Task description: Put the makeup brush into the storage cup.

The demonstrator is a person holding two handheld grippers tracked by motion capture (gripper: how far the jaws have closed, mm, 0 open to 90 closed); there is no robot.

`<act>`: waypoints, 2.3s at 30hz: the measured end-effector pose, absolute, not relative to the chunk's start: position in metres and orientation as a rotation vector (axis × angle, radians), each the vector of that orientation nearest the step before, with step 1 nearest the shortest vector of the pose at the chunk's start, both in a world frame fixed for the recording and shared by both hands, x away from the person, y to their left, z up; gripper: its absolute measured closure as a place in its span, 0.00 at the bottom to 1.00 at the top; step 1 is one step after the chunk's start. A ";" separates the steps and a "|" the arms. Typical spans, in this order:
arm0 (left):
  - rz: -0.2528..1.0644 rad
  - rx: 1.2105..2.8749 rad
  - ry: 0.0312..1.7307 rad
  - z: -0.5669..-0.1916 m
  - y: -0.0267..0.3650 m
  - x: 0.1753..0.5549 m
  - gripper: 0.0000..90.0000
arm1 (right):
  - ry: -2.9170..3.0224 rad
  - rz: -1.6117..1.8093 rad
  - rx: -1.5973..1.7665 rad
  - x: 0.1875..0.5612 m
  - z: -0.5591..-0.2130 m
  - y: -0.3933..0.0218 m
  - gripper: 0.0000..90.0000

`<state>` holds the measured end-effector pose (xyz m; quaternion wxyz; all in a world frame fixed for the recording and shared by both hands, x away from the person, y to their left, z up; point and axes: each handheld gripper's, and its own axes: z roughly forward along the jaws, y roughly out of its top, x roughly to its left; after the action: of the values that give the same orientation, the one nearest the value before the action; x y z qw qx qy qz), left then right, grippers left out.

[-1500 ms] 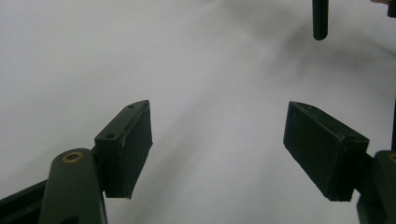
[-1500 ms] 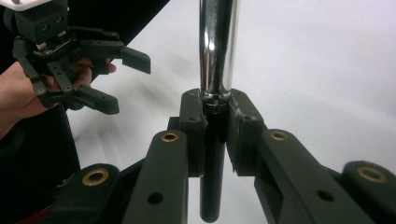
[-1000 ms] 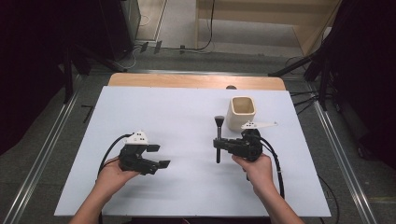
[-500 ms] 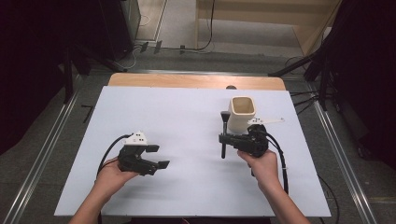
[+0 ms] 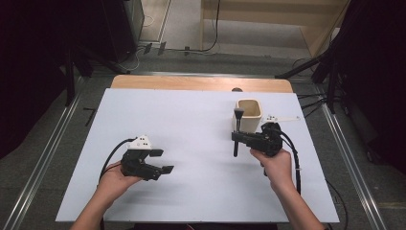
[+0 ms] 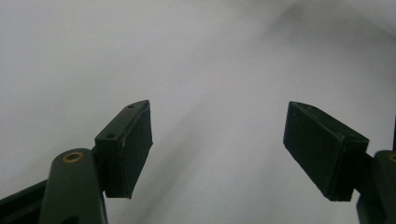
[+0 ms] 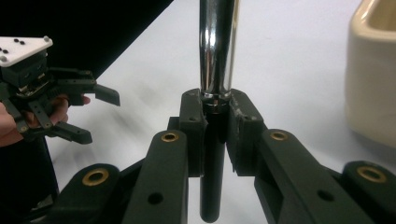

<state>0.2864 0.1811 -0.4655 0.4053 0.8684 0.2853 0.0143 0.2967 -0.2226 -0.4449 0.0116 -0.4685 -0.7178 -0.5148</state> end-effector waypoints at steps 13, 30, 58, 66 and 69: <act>0.034 2.185 0.714 -0.465 0.181 0.286 0.27 | -2.253 -1.632 -1.491 0.305 -0.433 -0.237 0.88; 0.037 2.183 0.713 -0.465 0.182 0.286 0.27 | -2.320 -1.638 -1.527 0.323 -0.414 -0.243 0.89; 0.032 2.180 0.700 -0.465 0.180 0.284 0.27 | -2.362 -1.658 -1.637 0.369 -0.385 -0.251 0.89; 0.030 2.177 0.696 -0.465 0.180 0.284 0.27 | -2.395 -1.649 -1.703 0.384 -0.381 -0.251 0.89; 0.030 2.179 0.696 -0.465 0.180 0.285 0.27 | -2.398 -1.654 -1.727 0.388 -0.378 -0.252 0.89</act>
<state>0.2845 0.1801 -0.4646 0.4142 0.8670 0.2769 0.0118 0.3884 -0.2524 -0.3782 -0.1221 -0.5061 -0.7028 -0.4848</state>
